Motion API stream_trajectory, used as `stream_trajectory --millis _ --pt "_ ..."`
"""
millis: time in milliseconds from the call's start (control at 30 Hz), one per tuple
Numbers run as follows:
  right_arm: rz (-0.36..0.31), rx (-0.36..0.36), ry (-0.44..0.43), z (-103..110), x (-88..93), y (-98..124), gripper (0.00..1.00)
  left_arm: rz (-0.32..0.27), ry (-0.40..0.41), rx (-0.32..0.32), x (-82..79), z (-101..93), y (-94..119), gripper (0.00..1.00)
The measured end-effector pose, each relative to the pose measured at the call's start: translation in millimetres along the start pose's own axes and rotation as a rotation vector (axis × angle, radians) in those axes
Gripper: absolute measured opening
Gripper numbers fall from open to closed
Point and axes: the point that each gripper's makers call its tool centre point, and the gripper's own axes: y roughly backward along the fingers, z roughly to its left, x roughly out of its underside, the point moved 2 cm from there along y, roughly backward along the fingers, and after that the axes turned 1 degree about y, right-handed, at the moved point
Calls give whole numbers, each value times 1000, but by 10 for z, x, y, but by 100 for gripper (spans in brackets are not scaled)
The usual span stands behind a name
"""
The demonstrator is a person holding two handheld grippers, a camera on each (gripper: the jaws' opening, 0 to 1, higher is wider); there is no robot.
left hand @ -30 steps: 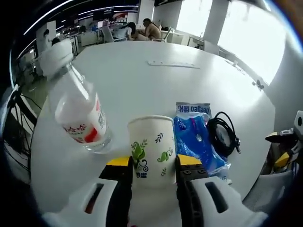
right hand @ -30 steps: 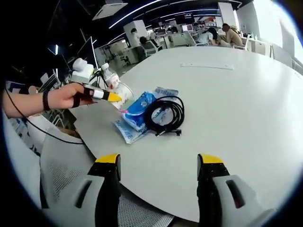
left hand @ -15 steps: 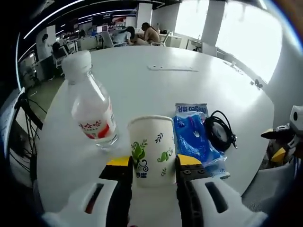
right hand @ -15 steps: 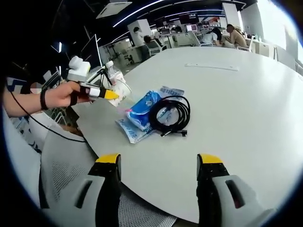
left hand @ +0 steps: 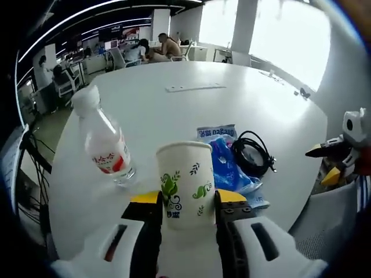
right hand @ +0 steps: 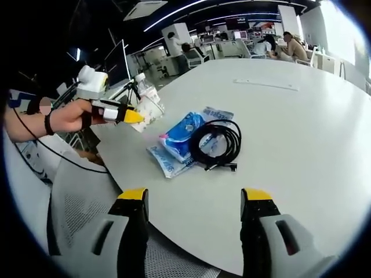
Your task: Arrange the tabletop items into an orderly group along one side of the table until the central work area is clear of visible clutter.
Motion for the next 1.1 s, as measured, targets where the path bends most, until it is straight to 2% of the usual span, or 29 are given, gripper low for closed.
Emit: stream_trajectory --millis 233,533,1100 --pt "-8 -13 12 47 -71 -29 62 -34 -38 58 -64 -201 61 35" --pt "-21 -57 42 130 -175 -38 60 -53 -135 123 -119 -546 129 35" --pt "-104 -146 35 285 -460 -6 45 -57 -377 242 -71 -1193 179 35"
